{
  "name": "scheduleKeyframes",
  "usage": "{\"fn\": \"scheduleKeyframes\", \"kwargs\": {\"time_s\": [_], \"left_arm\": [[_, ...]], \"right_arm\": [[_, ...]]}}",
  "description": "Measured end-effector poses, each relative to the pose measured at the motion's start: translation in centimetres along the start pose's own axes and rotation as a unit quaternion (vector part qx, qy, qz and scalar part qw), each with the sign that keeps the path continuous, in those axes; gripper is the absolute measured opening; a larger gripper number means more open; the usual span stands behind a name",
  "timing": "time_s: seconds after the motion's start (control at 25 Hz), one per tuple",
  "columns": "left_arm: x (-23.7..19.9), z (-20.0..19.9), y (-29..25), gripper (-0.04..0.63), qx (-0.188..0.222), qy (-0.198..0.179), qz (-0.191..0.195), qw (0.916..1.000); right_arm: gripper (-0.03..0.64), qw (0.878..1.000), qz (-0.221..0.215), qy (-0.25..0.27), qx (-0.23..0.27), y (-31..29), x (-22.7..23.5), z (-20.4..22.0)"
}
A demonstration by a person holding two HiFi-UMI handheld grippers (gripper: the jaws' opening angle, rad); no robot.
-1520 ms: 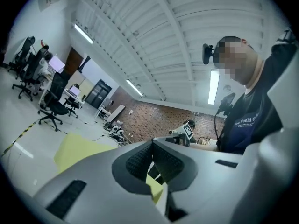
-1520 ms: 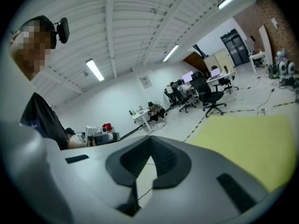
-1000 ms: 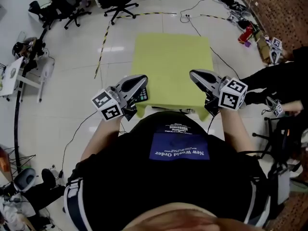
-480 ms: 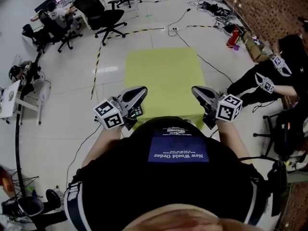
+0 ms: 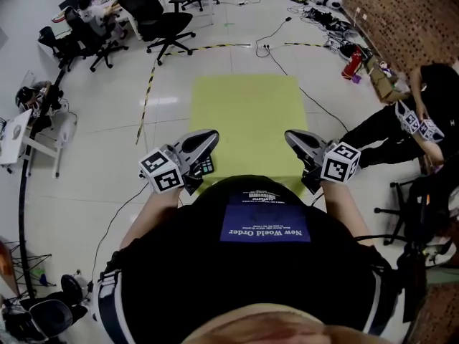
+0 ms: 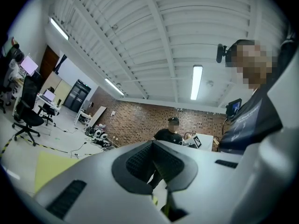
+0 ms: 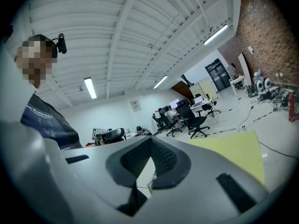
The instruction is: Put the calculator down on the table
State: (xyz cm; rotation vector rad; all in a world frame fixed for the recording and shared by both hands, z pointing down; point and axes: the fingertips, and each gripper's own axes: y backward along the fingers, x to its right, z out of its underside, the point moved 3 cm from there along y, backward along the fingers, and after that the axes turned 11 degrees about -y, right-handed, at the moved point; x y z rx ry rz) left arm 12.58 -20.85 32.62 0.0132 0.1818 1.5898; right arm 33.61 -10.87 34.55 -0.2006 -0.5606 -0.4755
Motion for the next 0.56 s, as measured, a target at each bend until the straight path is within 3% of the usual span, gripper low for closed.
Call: {"fn": "scheduleKeyframes", "kwargs": {"time_s": [0.56], "left_arm": [[-1.5, 0.2, 1.9, 0.006, 0.003, -0.004, -0.009, 1.0000]], "right_arm": [[-0.015, 0.999, -0.015, 0.014, -0.025, -2.3, -1.0, -0.3]]}}
